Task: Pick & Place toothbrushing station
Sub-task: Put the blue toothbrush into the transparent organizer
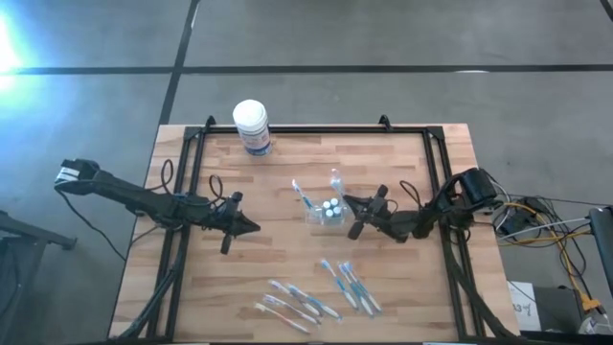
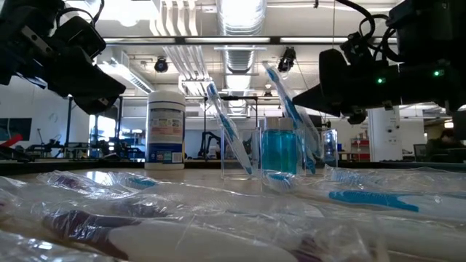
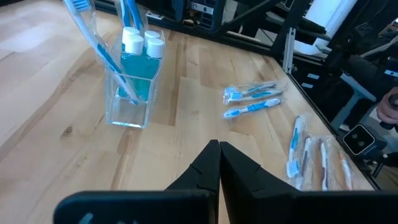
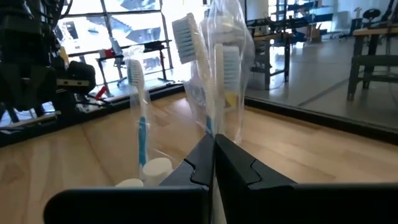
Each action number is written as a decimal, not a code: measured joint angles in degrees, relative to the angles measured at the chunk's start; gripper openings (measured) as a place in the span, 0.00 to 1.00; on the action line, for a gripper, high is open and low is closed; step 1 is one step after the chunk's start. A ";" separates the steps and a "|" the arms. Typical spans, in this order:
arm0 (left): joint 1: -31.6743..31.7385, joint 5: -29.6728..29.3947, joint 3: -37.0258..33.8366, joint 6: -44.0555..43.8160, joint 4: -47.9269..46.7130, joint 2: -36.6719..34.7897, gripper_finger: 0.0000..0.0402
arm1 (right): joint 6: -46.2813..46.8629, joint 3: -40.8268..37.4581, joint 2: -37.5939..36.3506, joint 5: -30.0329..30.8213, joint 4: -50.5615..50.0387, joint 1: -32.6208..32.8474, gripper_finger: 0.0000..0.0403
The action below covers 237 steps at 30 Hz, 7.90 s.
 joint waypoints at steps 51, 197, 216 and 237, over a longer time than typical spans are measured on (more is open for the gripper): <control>-0.02 0.78 0.00 -0.35 0.02 0.00 0.04 | -6.77 3.26 -27.24 0.49 -34.36 9.01 0.10; -4.60 7.11 25.12 18.37 16.07 23.48 0.65 | -9.49 56.55 -5.14 -0.30 -86.91 13.60 0.04; -4.57 1.22 28.80 20.58 23.12 30.09 0.73 | -15.15 56.42 -4.48 -2.91 -79.51 12.80 0.04; -4.50 3.43 29.11 21.04 24.43 30.10 0.11 | -16.44 56.33 -4.26 -3.93 -76.86 12.07 0.04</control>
